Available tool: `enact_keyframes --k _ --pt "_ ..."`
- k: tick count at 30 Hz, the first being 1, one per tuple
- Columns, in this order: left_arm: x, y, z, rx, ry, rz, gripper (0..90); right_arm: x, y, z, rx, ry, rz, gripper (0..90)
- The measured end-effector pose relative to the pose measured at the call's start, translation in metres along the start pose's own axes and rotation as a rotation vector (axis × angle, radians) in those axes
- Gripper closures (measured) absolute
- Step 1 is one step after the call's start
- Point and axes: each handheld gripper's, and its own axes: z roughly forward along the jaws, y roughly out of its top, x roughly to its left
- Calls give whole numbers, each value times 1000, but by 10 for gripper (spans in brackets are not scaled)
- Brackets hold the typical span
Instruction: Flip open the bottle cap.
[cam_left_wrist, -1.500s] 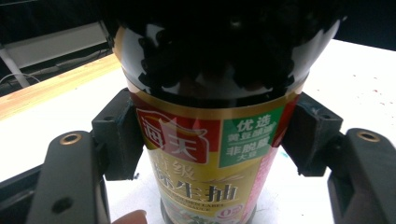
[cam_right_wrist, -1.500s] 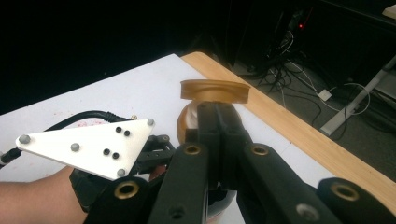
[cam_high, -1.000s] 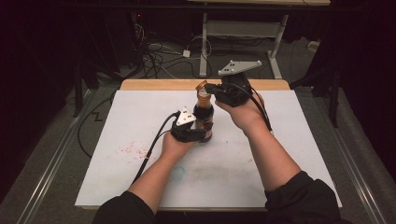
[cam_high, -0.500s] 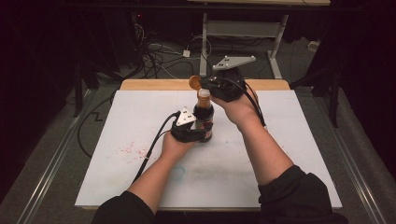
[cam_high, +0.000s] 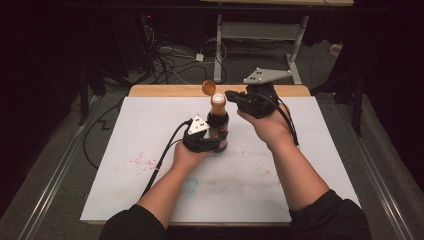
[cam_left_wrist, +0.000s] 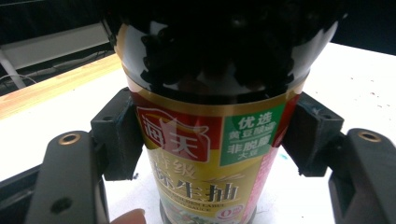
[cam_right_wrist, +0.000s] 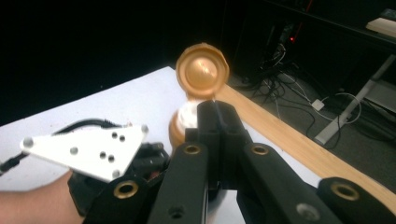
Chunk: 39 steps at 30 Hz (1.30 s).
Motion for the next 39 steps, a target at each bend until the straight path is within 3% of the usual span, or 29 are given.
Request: enact_keyframes --k 11,19,20,21,22,25,26,27,29,30,32,33,34,35,36,37,39 --pt "0 -1 0 -3 -2 -1 286 -2 -42 -7 16 -14 10 900" --pt "0 0 0 -1 0 -5 284 -3 -85 3 51 -20 38 900" --pt "0 0 0 0 1 -5 284 -2 -97 8 65 -17 43 900" --pt "0 0 0 0 1 -5 284 -2 -97 8 65 -17 43 900" --pt "0 0 0 1 1 -5 284 0 -112 13 86 -18 48 895" --pt "0 0 0 1 1 -5 284 1 -123 17 98 -11 59 867" --pt "0 0 0 1 1 -6 283 2 -136 22 119 -10 68 861" --pt "0 0 0 1 2 -5 283 2 -136 22 119 -10 68 861" --pt "0 0 0 2 2 -5 283 3 -149 26 142 3 88 813" --pt "0 0 -1 3 2 -6 282 4 -162 31 166 9 107 745" --pt "-1 0 0 3 4 -6 282 4 -168 32 174 9 109 708" --pt "-1 0 0 3 6 -7 282 5 -174 34 182 9 117 655" --pt "-1 0 0 3 6 -8 282 6 -184 36 189 9 124 546" --pt "-1 0 0 4 7 -8 282 6 -184 36 189 9 124 546" --pt "-1 1 -1 5 7 -8 281 6 -193 36 190 17 122 421" --pt "-1 1 -1 5 7 -8 281 7 -196 36 189 20 131 357" --pt "-1 1 -1 7 9 -9 280 7 -199 35 193 22 138 303"
